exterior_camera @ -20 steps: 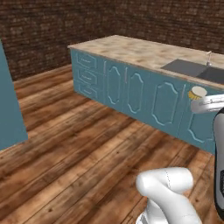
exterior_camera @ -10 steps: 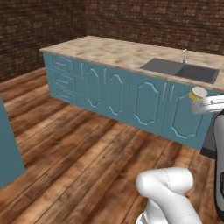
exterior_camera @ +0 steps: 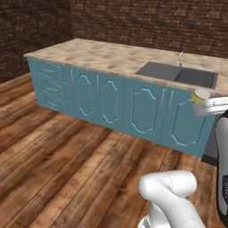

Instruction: Locate and retrieve the dish brush and soap dispenser from the cabinet. Place them next to the sink.

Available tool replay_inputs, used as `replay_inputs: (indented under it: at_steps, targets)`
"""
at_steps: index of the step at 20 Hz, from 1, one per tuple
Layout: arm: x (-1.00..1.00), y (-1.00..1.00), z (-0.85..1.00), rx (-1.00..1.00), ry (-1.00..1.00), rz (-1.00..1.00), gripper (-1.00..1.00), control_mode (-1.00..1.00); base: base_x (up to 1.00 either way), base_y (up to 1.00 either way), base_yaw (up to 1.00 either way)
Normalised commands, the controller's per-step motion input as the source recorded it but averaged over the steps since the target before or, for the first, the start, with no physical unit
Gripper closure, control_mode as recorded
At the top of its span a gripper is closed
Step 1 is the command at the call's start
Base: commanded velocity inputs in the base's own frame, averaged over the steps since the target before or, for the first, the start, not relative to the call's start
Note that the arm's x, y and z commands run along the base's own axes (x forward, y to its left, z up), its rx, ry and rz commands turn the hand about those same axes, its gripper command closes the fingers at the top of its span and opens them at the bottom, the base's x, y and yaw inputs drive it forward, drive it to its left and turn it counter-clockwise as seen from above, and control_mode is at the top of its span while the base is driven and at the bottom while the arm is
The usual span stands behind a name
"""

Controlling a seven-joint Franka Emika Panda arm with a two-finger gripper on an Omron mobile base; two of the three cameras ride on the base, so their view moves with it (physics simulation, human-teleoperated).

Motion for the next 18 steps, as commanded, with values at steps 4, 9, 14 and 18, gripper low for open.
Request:
replay_inputs:
  at_steps: [4,9,14,18]
  targets:
    - [0.0,0.0,0.0,0.0,0.0,0.0,1.0,1.0,0.21,-0.14,-0.33]
    - [0.0,0.0,0.0,0.0,0.0,0.0,1.0,1.0,0.02,-0.02,-0.46]
    - [0.0,0.0,0.0,0.0,0.0,0.0,1.0,1.0,0.42,0.11,-0.33]
    - [0.0,0.0,0.0,0.0,0.0,0.0,1.0,1.0,0.36,0.09,-0.31]
